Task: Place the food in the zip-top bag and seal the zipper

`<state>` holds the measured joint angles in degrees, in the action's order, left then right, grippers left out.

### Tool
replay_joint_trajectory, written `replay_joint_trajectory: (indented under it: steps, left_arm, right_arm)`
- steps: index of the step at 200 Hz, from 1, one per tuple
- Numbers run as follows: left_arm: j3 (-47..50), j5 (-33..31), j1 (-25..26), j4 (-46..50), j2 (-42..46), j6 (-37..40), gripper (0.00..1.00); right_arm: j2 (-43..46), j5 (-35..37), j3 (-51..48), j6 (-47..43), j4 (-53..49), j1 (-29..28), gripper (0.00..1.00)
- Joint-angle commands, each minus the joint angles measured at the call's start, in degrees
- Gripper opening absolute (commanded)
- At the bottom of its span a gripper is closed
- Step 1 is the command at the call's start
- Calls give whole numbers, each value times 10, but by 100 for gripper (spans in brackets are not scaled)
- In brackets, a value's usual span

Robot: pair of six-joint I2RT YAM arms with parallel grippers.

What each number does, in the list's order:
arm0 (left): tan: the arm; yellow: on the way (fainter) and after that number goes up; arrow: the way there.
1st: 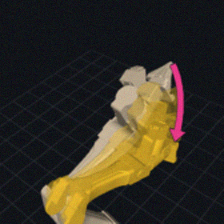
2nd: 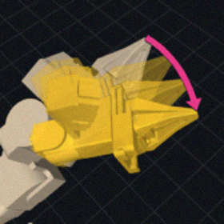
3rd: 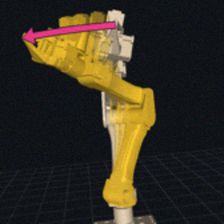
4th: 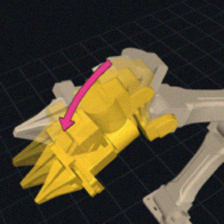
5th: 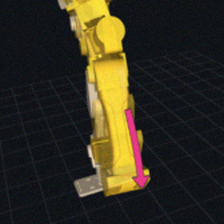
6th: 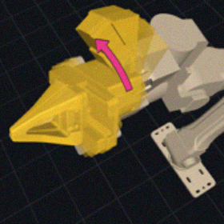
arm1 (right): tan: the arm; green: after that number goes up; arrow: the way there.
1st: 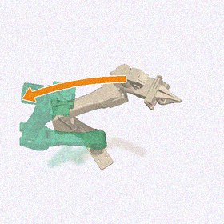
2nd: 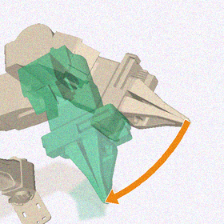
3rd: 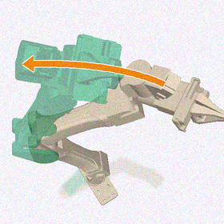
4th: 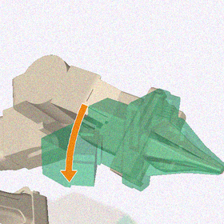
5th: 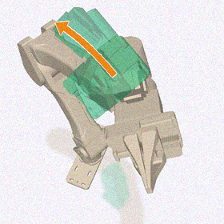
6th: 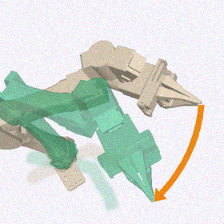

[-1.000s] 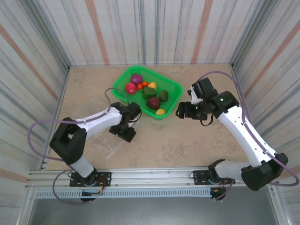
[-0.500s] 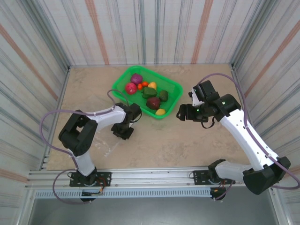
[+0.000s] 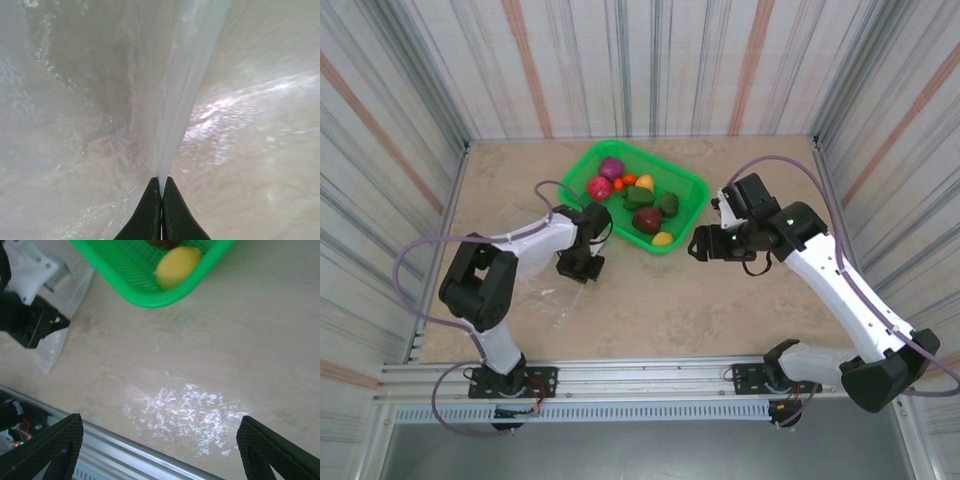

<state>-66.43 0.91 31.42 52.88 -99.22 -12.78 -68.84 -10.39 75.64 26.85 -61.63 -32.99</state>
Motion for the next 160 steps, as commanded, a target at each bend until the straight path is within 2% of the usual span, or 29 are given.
replay_joint_trajectory:
  steps: [1, 34, 77, 136, 160]
  left_arm:
    - [-25, 75, -18, 37, 63, -54, 0]
    - [-10, 175, -47, 64, 134, -130, 0]
    - [64, 312, -47, -53, 270, -192, 0]
    - [135, 384, -57, -166, 340, -231, 0]
    - [153, 401, -57, -201, 353, -246, 0]
  right_arm:
    - [-22, -11, 34, -2, 12, -24, 83]
    - [-69, -25, 54, 5, 23, -49, 83]
    - [-149, -62, 99, 3, 51, -95, 85]
    - [-230, -177, 134, 8, 137, -116, 81]
    - [-255, -187, 146, 14, 150, -123, 80]
